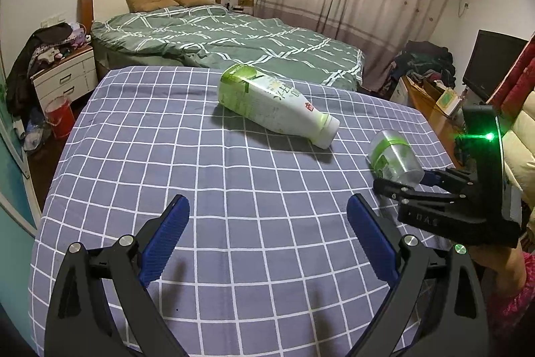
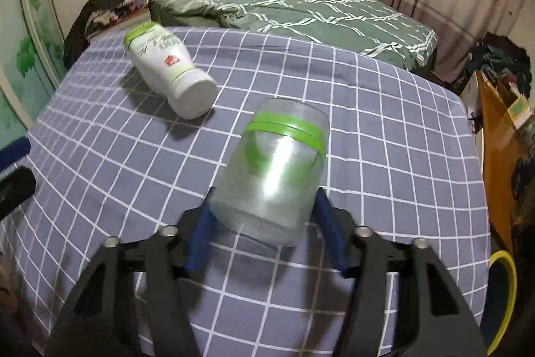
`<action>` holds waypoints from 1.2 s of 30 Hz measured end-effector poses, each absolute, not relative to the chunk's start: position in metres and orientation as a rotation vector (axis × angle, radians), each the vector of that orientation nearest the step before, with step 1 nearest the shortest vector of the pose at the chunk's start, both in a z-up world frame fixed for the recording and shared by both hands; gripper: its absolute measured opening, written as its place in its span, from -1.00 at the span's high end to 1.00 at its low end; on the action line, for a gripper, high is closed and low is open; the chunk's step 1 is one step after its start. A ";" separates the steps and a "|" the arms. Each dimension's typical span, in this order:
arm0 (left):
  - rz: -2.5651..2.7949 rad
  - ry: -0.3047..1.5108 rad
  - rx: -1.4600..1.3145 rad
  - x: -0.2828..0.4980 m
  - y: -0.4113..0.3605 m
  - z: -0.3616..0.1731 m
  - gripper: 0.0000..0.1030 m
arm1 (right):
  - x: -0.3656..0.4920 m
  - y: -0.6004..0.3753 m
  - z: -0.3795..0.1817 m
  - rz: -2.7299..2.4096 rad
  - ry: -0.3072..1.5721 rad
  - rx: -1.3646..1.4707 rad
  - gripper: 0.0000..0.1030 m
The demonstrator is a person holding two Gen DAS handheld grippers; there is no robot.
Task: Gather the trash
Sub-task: 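Carry the clear jar into the bin and open the right gripper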
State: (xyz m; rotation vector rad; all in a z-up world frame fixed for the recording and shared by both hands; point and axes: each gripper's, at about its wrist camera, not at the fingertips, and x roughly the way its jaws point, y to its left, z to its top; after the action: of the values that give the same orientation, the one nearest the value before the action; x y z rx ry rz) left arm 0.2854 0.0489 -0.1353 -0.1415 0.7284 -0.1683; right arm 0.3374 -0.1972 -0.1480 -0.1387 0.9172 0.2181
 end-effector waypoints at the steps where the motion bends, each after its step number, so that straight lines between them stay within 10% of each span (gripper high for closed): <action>1: -0.168 0.727 -0.141 0.285 0.049 -0.135 -0.82 | 0.337 -0.199 -0.147 0.221 0.909 -0.126 -0.03; 36: -0.207 0.742 -0.109 0.283 0.039 -0.137 -0.82 | 0.177 -0.487 -0.118 -0.229 0.824 0.255 0.03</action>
State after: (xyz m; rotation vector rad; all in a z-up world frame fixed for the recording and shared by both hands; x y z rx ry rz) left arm 0.2829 0.0390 -0.1367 -0.1091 0.7417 -0.2071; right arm 0.1771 -0.4874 -0.1175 0.2550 0.8238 -0.2293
